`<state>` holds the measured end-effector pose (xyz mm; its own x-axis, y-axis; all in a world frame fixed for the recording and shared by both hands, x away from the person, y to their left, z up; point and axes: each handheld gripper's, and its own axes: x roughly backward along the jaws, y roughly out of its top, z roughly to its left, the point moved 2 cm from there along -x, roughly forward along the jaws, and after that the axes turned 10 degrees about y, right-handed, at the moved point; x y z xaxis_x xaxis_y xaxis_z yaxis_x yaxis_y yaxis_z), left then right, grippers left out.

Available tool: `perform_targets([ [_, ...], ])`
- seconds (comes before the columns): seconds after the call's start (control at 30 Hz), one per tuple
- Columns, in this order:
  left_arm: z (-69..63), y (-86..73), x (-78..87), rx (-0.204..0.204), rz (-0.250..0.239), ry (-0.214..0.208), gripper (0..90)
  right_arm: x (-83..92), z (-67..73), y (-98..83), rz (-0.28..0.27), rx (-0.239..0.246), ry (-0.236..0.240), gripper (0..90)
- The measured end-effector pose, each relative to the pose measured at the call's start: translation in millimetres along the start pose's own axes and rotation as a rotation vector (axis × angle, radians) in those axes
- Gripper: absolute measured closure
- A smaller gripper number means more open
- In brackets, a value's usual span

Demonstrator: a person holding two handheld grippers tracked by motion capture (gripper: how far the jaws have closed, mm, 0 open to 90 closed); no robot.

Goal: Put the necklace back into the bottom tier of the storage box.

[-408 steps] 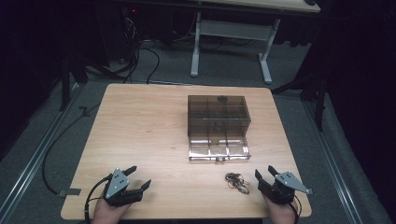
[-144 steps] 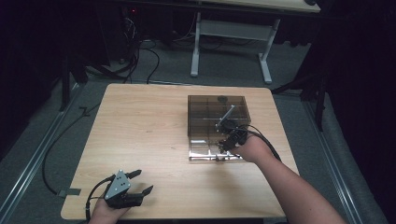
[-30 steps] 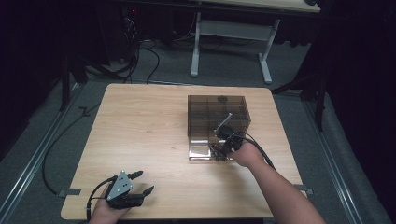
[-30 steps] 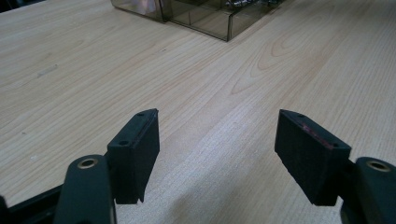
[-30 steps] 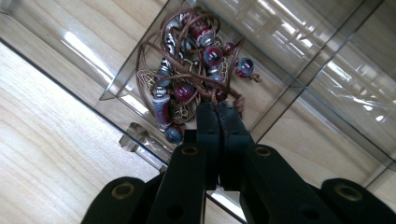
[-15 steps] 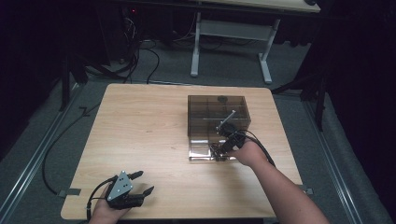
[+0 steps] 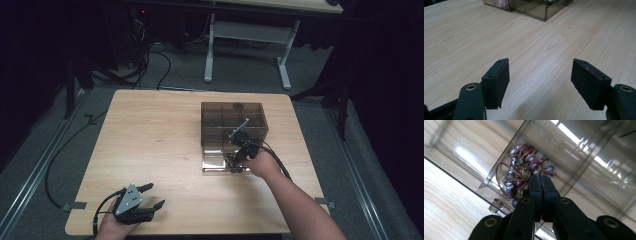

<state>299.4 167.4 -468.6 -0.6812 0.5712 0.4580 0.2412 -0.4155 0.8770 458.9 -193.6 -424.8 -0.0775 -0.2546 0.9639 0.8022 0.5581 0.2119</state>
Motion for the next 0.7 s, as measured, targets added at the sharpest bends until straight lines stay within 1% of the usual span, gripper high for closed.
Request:
perform_targets([
  [0.03,0.0,0.0,0.0,0.0,0.0,-0.001,31.4,-2.8,1.4,-0.7,0.008,-0.007,-0.005,89.8],
  [0.07,-0.1,0.0,0.0,0.0,0.0,-0.001,31.3,-5.1,0.6,-0.4,0.012,0.01,-0.007,89.8],
  [0.13,0.0,0.0,0.1,0.0,0.0,-0.001,31.4,-7.2,1.8,-0.3,0.014,0.012,-0.009,89.7],
  [0.2,-0.1,0.0,0.1,0.0,0.0,-0.001,31.3,-6.8,2.5,0.4,0.014,0.01,-0.016,86.9],
  [0.23,-0.1,0.0,0.1,0.0,0.0,-0.001,31.3,-5.7,3.2,0.5,0.012,0.001,-0.013,85.6],
  [0.4,-0.1,0.0,-0.1,0.0,0.001,0.0,31.3,5.9,2.4,1.8,-0.012,0.001,0.001,80.0],
  [0.43,-0.1,0.0,-0.1,-0.001,0.001,0.001,31.3,8.3,3.6,1.3,-0.009,-0.018,0.0,79.9],
  [0.47,-0.1,0.0,-0.1,0.0,0.001,0.001,31.3,9.8,2.5,1.4,-0.015,0.001,0.005,80.0],
  [0.5,-0.1,0.0,-0.1,0.0,0.001,0.0,31.2,11.3,2.7,1.2,-0.018,-0.004,0.007,80.0],
  [0.53,0.0,0.0,-0.1,0.001,0.002,0.001,31.2,12.5,2.3,1.1,-0.018,0.004,0.011,80.0],
  [0.6,0.2,0.0,-0.2,0.001,0.002,0.001,31.1,14.4,2.6,0.6,-0.02,-0.005,0.018,79.6],
  [0.67,0.2,0.0,-0.2,0.002,0.002,0.001,31.0,16.0,2.6,0.3,-0.024,-0.004,0.017,79.3],
  [0.7,0.3,0.0,-0.2,0.001,0.002,0.001,31.0,17.2,4.8,-0.3,-0.022,-0.036,0.019,79.3],
])
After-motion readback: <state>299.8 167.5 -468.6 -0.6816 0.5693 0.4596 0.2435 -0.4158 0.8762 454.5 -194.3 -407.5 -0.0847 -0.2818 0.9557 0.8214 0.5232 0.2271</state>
